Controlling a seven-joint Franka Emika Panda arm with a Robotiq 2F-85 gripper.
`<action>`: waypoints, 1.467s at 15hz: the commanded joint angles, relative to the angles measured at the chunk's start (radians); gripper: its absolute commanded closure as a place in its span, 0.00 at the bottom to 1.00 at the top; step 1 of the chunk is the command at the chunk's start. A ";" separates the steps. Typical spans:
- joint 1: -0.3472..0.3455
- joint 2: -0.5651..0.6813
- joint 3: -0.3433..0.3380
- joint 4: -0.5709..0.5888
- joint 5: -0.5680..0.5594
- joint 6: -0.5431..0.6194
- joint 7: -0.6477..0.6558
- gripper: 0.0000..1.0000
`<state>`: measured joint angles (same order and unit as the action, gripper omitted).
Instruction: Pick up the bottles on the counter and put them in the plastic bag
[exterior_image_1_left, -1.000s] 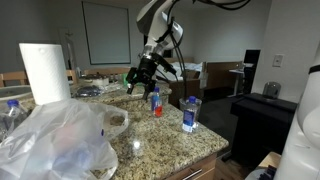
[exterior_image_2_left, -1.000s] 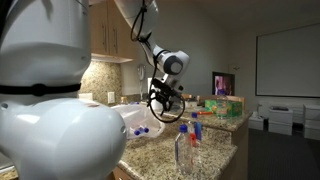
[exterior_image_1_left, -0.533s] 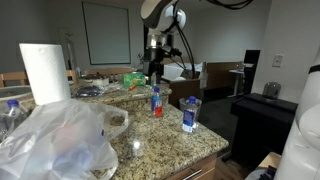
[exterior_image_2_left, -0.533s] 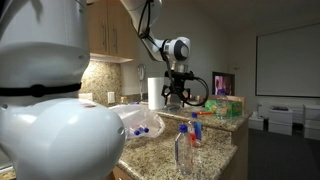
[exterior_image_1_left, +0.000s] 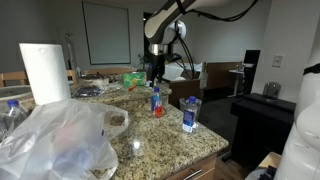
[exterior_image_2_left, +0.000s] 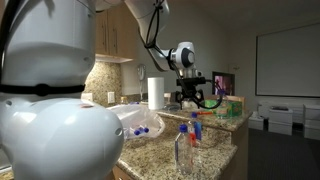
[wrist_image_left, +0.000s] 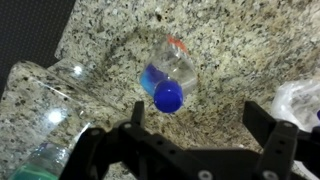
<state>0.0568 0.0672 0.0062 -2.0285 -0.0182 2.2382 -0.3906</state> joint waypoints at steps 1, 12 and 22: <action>-0.026 0.031 0.004 -0.002 -0.011 0.049 -0.002 0.00; -0.049 0.078 0.010 0.011 0.036 0.061 -0.022 0.51; -0.054 0.053 0.014 0.014 0.049 0.042 -0.037 0.91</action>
<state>0.0268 0.1386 0.0077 -2.0100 -0.0052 2.2822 -0.3906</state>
